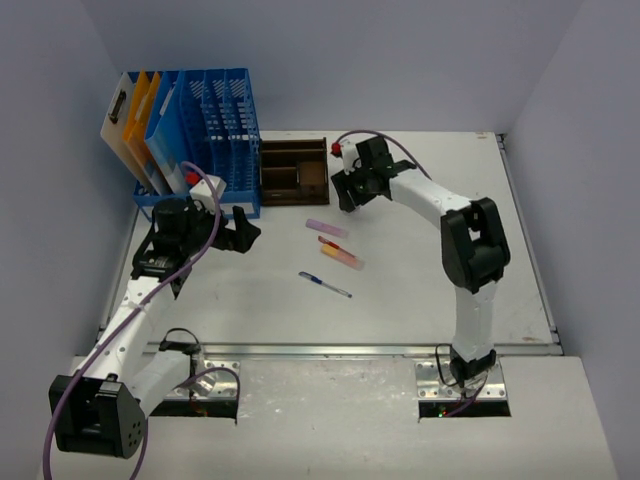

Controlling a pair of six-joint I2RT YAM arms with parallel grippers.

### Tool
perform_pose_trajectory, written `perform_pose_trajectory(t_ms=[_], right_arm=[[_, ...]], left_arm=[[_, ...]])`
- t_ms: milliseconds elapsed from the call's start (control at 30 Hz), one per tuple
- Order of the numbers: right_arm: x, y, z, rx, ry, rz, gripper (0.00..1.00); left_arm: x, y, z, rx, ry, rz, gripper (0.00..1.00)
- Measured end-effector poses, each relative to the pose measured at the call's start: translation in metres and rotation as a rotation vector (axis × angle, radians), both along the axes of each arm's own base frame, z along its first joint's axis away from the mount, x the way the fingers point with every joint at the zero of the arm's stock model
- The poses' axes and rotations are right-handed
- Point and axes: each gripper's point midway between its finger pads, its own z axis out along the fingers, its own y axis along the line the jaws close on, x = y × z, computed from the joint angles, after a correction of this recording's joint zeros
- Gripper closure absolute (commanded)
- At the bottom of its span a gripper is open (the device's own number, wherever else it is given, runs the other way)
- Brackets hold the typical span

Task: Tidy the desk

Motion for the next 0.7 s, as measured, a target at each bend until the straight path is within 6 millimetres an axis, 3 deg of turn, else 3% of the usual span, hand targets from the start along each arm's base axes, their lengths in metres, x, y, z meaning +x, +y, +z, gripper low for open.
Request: perform_pose_trajectory(t_ms=[233, 367, 533, 600, 700], right_arm=[[0.009, 0.024, 0.118, 0.127, -0.186, 0.049, 0.99], [0.009, 0.055, 0.154, 0.155, -0.275, 0.110, 0.99], [0.012, 0.104, 0.159, 0.137, -0.347, 0.193, 0.99], [0.017, 0.120, 0.148, 0.112, -0.371, 0.218, 0.99], [0.023, 0.130, 0.119, 0.058, -0.368, 0.240, 0.99]], left_arm=[[-0.001, -0.002, -0.003, -0.011, 0.005, -0.004, 0.00], [-0.001, -0.002, -0.002, -0.012, 0.001, -0.004, 0.00], [-0.001, -0.002, -0.002, -0.013, 0.001, -0.005, 0.00], [-0.001, -0.002, -0.002, -0.012, 0.001, -0.005, 0.00], [-0.001, -0.002, -0.001, -0.013, -0.003, -0.005, 0.00]])
